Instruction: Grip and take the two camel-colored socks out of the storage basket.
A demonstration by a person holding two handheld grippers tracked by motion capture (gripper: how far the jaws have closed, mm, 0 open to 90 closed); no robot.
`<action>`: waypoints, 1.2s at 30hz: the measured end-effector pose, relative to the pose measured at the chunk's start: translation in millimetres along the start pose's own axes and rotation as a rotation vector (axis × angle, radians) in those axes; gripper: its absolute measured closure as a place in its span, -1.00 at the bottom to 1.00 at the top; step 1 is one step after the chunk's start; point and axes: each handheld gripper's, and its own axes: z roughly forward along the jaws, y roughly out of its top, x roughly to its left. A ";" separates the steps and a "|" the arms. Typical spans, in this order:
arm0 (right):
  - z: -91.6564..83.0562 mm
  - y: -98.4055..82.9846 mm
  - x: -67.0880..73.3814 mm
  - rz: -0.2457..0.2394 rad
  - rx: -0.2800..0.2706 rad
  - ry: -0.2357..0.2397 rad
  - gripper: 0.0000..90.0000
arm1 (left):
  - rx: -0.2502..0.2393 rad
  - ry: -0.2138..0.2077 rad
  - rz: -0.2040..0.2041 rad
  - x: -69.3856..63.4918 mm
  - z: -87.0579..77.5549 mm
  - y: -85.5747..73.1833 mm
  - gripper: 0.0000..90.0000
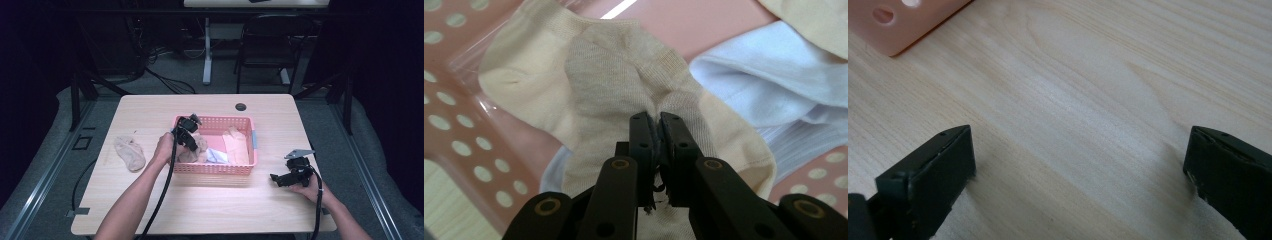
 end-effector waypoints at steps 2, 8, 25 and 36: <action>0.0 0.0 0.0 0.000 0.000 0.000 -1.00 | -0.018 -0.012 0.004 -0.2 -4.4 -1.1 0.89; 0.3 -0.2 -0.1 -0.001 -0.004 0.000 -1.00 | -0.076 -0.003 0.028 -2.2 -24.1 -1.6 0.90; 0.2 -0.2 0.1 0.000 -0.003 0.000 -1.00 | -0.222 -0.010 0.028 5.3 -71.2 -0.1 0.90; 0.2 -0.2 0.1 0.000 -0.003 0.000 -1.00 | -0.259 -0.021 0.061 0.4 -101.0 5.8 0.90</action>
